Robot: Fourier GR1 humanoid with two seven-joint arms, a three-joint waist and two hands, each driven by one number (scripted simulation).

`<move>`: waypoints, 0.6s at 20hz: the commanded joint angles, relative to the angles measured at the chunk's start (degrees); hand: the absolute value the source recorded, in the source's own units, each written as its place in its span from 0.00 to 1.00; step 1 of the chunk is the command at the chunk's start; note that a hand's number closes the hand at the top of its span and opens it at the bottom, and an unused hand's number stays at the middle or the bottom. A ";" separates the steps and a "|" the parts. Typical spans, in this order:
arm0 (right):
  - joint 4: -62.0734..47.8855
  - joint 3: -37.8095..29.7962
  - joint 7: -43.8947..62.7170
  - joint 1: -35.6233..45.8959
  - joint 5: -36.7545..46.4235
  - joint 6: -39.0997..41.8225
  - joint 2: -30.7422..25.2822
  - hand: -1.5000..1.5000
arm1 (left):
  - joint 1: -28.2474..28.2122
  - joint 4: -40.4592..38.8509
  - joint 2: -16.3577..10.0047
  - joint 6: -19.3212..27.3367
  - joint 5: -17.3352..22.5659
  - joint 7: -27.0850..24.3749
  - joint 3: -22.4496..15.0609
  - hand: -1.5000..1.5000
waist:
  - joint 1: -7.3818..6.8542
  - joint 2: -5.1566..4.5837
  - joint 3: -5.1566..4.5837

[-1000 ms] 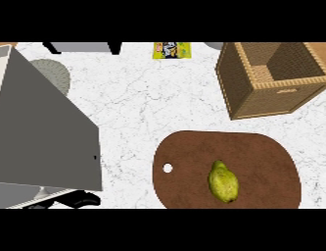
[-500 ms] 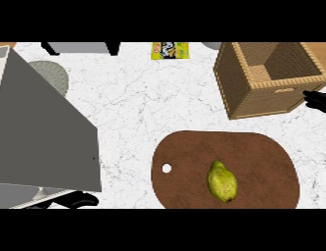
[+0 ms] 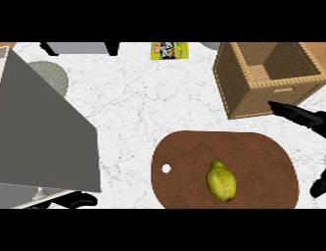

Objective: Pick the pear from the cutting board and place it in the basket

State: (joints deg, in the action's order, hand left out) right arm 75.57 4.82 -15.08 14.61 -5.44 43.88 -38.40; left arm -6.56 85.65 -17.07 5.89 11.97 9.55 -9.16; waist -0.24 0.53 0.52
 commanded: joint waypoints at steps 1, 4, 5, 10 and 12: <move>2.29 2.43 -0.90 -1.93 4.35 -1.89 2.55 0.00 | -1.10 -4.90 -0.42 1.00 -0.65 3.90 0.97 0.50 | 0.28 -0.56 -0.50; 0.51 3.42 -2.54 -2.08 6.09 -2.95 4.79 0.00 | -1.95 -4.95 -1.48 0.70 -0.98 3.98 1.53 0.50 | 0.05 -0.62 -0.49; 1.99 4.62 -0.46 -2.19 6.76 -5.62 7.76 0.00 | -0.54 -3.41 -2.86 -0.77 1.05 6.51 2.88 0.50 | 0.11 -0.57 -0.50; 2.46 5.88 -2.43 -4.93 9.71 -7.12 9.77 0.00 | -2.21 -2.84 -1.76 0.39 -0.87 5.47 1.72 0.50 | 0.29 -0.50 -0.49; 3.09 5.69 -1.42 -4.82 9.67 -6.73 9.86 0.00 | 0.24 -6.20 -0.19 0.41 -0.65 5.15 1.85 0.50 | 0.59 -0.56 -0.54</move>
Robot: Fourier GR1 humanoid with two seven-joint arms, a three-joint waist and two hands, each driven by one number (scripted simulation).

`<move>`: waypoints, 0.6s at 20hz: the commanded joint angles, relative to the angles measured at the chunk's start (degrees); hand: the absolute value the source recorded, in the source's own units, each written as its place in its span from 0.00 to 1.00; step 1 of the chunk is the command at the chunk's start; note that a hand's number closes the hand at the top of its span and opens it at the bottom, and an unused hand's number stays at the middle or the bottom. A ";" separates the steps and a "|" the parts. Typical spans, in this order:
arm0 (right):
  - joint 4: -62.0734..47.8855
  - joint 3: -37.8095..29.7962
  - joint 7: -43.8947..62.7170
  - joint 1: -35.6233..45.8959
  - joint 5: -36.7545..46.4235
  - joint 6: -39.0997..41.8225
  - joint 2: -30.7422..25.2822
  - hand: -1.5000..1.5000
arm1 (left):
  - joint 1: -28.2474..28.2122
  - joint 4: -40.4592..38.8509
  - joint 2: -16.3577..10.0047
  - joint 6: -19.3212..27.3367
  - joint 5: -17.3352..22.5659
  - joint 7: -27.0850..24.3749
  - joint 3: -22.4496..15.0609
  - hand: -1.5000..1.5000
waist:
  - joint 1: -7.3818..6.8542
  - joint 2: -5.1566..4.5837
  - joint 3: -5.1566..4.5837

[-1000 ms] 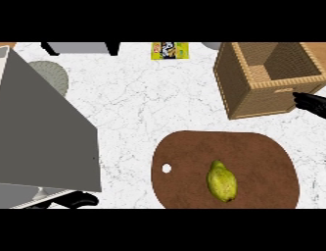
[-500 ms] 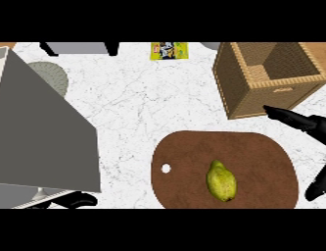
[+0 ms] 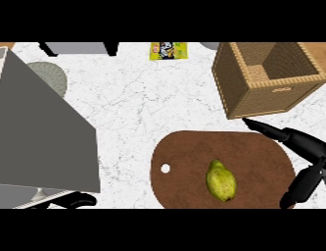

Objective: Pick the pear from the cutting board and place it in the basket

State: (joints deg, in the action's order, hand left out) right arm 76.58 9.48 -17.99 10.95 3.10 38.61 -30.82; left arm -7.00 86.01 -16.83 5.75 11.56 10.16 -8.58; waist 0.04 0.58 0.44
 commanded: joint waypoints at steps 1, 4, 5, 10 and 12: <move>-3.75 -0.14 -2.12 0.97 2.32 -1.20 1.60 0.00 | -0.84 -6.90 -0.71 0.28 -0.81 2.21 1.36 0.50 | -0.32 -0.78 -0.42; 0.77 1.27 -0.48 -1.41 3.56 -2.25 2.78 0.00 | -0.01 -4.26 -0.93 0.71 -0.60 5.72 1.50 0.50 | 0.14 -0.58 -0.43; -2.01 -0.72 0.89 2.73 1.64 -0.82 2.71 0.00 | 2.98 -10.53 -0.72 -1.16 -0.17 2.23 2.75 0.50 | 0.15 -0.80 -0.48; -3.99 1.74 -1.01 1.15 5.81 -5.11 7.33 0.00 | 0.27 -5.59 -0.33 -0.57 -0.70 4.37 1.50 0.50 | -0.29 -0.72 -0.41; -3.98 0.38 -0.66 2.47 4.78 -3.40 6.15 0.00 | -1.63 -3.95 -0.51 -0.47 -1.25 4.44 1.12 0.50 | -0.44 -0.65 -0.41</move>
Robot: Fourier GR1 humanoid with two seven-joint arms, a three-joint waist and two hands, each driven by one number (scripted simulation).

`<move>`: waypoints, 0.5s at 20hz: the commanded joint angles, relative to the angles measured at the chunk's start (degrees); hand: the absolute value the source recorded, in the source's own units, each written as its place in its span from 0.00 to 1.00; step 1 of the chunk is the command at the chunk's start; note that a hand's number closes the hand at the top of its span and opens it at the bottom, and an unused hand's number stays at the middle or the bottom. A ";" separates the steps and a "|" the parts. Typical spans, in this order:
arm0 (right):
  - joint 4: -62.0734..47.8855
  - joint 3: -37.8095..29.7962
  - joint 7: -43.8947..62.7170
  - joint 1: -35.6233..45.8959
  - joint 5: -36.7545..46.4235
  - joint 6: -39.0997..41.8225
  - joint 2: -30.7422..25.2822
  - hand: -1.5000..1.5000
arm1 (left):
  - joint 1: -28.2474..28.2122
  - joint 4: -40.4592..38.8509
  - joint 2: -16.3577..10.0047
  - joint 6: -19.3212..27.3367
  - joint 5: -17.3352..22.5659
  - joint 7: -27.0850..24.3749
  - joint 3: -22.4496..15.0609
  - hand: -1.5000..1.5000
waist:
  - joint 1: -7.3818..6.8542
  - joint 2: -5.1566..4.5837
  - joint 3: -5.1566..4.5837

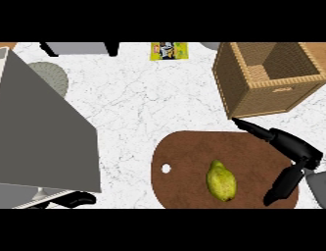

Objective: Pick the pear from the cutting board and place it in the basket

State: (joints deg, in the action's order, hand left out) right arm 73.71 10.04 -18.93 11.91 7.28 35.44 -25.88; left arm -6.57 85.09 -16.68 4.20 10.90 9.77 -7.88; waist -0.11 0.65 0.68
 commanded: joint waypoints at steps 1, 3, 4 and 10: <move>-0.53 1.00 -2.32 -1.90 2.58 -1.34 1.22 0.00 | -0.32 -5.72 -0.77 0.51 -0.84 2.98 1.44 0.50 | 0.16 -0.72 -0.66; 3.20 1.77 2.01 -1.51 2.10 -1.70 2.76 0.00 | -0.87 -6.53 -0.03 0.80 -0.09 3.41 1.80 0.50 | 0.29 -0.69 -0.71; 2.59 3.05 1.30 -2.25 4.11 -3.29 3.89 0.00 | -1.32 -4.91 -0.05 1.18 -0.75 3.95 1.22 0.50 | 0.12 -0.69 -0.67; 0.80 5.24 2.43 -0.19 7.96 -1.94 3.42 0.00 | -0.39 -3.67 -0.17 1.24 -1.20 5.67 1.36 0.50 | 0.02 -0.67 -0.67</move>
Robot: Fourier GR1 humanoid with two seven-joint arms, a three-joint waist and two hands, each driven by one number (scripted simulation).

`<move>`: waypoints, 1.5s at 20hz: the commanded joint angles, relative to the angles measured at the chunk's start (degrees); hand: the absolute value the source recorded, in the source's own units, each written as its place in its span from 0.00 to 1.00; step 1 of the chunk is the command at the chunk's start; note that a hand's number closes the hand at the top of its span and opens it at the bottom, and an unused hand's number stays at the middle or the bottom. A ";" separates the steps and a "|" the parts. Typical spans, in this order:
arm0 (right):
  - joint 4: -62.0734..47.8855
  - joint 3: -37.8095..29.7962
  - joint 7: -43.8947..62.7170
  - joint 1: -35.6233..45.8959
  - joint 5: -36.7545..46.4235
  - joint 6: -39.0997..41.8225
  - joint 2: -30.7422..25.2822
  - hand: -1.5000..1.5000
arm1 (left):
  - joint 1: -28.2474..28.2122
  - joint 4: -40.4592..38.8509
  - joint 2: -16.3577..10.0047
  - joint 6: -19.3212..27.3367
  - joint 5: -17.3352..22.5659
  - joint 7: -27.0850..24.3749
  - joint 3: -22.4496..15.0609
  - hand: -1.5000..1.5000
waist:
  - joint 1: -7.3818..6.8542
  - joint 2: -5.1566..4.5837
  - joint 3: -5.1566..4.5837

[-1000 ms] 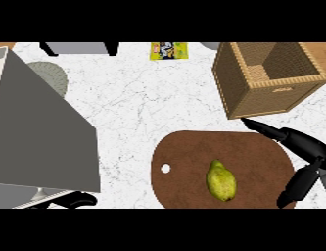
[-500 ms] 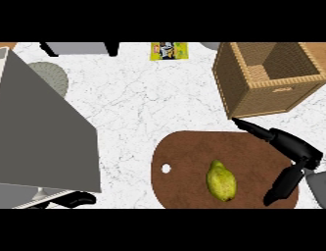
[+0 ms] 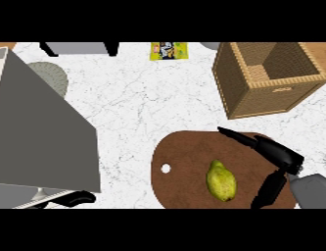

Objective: Pick the pear from the cutting board and place it in the basket

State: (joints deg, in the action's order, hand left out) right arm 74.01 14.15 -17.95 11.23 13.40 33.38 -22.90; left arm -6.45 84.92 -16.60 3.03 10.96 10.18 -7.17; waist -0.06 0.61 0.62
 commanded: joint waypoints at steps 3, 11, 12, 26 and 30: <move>-1.09 1.39 2.65 1.27 2.38 -0.09 2.06 0.00 | -1.38 -3.61 0.65 2.23 -1.32 4.42 0.36 0.50 | -0.18 -0.69 -0.61; 1.76 0.95 3.34 -0.04 2.11 0.10 3.97 0.00 | -1.10 -5.76 -0.43 1.09 -2.00 2.94 1.89 0.50 | 0.18 -0.64 -0.65; -1.52 1.33 -0.24 -0.80 4.21 -1.74 3.52 0.00 | -3.26 -2.27 -0.14 1.35 -1.21 4.68 1.42 0.50 | -0.24 -0.65 -0.60; -1.51 4.85 -5.81 -1.12 14.63 -13.08 7.70 1.00 | -0.70 -5.86 1.74 1.06 -3.30 3.09 1.22 0.50 | 0.01 -0.74 -0.61; 3.31 10.63 11.73 -0.62 27.28 -20.16 9.11 1.00 | -2.66 -3.29 0.76 1.13 -2.92 4.11 1.37 0.50 | 0.68 -0.31 -0.81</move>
State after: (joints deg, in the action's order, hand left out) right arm 75.37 20.43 -15.65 10.59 31.35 19.38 -15.27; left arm -7.40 86.09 -15.16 3.22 9.44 11.25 -5.69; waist 0.20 0.88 0.28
